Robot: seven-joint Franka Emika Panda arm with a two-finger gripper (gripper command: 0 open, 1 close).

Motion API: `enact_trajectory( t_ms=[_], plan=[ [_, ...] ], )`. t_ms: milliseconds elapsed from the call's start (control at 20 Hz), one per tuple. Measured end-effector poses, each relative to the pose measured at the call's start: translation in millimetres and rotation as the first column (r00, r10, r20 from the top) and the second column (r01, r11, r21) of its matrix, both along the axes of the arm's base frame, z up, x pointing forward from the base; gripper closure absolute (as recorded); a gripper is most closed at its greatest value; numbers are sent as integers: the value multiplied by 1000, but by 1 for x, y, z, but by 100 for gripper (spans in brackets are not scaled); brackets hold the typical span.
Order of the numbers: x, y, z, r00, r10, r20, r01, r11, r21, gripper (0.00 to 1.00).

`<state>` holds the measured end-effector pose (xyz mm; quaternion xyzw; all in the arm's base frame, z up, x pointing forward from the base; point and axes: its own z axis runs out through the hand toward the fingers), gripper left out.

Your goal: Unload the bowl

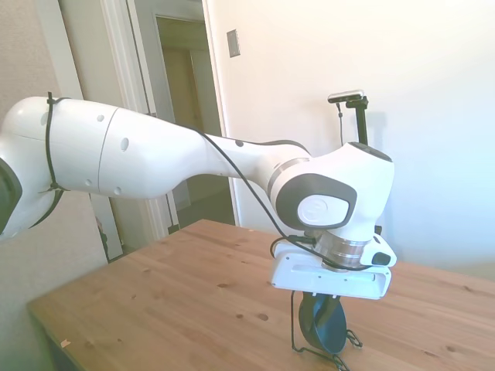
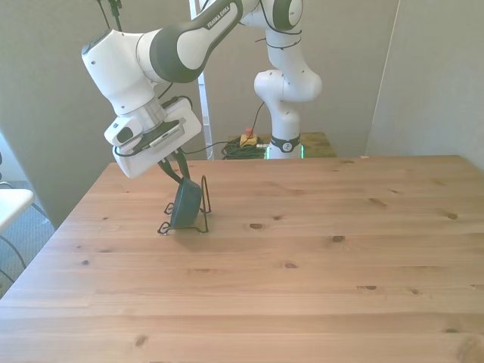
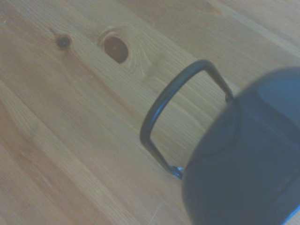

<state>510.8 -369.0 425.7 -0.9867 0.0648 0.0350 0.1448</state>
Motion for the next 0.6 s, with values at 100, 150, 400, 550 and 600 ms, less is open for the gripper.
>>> enact_trajectory(
  t_ms=[100, 150, 400, 550, 600],
  plan=[
    [1, 1, 0, 1000, 2, 0, -2, 1000, 1, 100],
    [1, 1, 0, 1000, 2, 0, -2, 1000, 1, 100],
    [0, -2, 4, 1000, -10, 22, 10, 1000, -1, 100],
    [0, -4, 8, 998, -27, 52, 26, 1000, 5, 100],
    [0, -4, 11, 997, -35, 69, 34, 999, 12, 100]
  ],
)
